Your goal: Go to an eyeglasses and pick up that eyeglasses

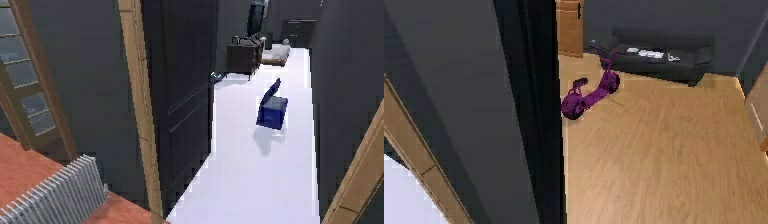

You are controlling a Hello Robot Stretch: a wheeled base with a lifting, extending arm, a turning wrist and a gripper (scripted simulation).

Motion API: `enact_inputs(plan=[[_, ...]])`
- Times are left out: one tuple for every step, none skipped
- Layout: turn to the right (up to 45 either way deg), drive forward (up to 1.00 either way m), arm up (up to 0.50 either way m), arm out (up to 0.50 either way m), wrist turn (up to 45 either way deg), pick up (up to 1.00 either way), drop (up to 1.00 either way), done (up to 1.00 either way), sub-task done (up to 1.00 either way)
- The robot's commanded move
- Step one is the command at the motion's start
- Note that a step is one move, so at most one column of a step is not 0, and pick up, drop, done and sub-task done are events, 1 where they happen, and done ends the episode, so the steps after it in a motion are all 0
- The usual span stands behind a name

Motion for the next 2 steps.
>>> enact_inputs(plan=[[18.0, 0.0, 0.0, 0.0, 0.0, 0.0, 0.0, 0.0, 0.0], [0.0, 0.6, 0.0, 0.0, 0.0, 0.0, 0.0, 0.0, 0.0]])
